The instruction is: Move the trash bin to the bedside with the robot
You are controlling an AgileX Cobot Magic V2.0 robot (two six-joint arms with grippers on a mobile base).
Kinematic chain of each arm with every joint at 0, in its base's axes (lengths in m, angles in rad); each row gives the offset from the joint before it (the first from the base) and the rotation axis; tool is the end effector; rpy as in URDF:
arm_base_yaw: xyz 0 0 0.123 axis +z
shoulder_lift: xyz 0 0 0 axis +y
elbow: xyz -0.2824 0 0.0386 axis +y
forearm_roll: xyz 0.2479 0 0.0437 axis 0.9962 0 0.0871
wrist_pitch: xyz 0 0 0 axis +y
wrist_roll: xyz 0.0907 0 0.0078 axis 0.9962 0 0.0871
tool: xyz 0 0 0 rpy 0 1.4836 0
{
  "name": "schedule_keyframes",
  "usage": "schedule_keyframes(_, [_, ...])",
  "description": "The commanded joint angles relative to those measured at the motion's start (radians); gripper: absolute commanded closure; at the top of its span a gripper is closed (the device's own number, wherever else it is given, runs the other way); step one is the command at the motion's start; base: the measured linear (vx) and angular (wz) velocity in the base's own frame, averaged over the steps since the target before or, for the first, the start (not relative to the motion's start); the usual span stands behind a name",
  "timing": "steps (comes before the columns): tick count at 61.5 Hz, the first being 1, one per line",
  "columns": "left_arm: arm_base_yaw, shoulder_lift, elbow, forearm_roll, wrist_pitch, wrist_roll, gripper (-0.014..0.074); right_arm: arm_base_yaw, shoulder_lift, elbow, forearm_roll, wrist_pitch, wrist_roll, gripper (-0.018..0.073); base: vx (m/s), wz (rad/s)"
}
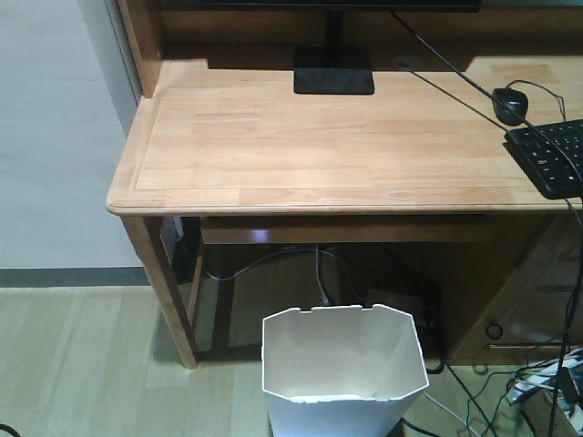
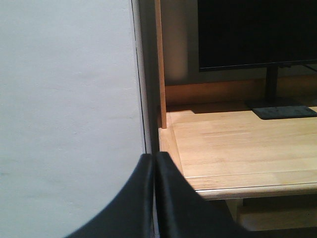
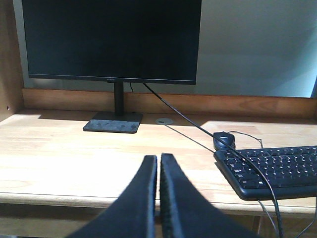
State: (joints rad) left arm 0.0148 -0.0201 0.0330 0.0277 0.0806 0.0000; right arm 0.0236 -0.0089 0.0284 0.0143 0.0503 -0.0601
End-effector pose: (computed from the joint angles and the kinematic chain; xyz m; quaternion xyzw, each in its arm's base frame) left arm 0.0563 0.0010 0.1957 0.0038 0.7093 0.0157 0.7047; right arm 0.0570 0.0014 0.1994 -0.0246 0.7005 -0.0077 0.7132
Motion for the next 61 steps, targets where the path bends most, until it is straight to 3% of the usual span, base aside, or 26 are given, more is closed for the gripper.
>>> schedule_keyframes(1, [0.001, -0.007, 0.012, -0.009, -0.074, -0.014, 0.0603, -0.004, -0.012, 0.001, -0.004, -0.075, -0.004, 0.0568, 0.0, 0.0])
schedule_keyframes(53, [0.001, -0.007, 0.012, -0.009, -0.074, -0.014, 0.0603, -0.004, -0.012, 0.001, -0.004, -0.077, -0.003, 0.0568, 0.0, 0.0])
schedule_keyframes(57, [0.001, -0.007, 0.012, -0.009, -0.074, -0.014, 0.0603, -0.004, -0.012, 0.001, -0.006, -0.109, -0.005, 0.0568, 0.0, 0.0])
schedule_keyframes(61, [0.001, -0.007, 0.012, -0.009, -0.074, -0.014, 0.0603, -0.005, -0.012, -0.008, -0.009, -0.224, -0.024, 0.0568, 0.0, 0.0])
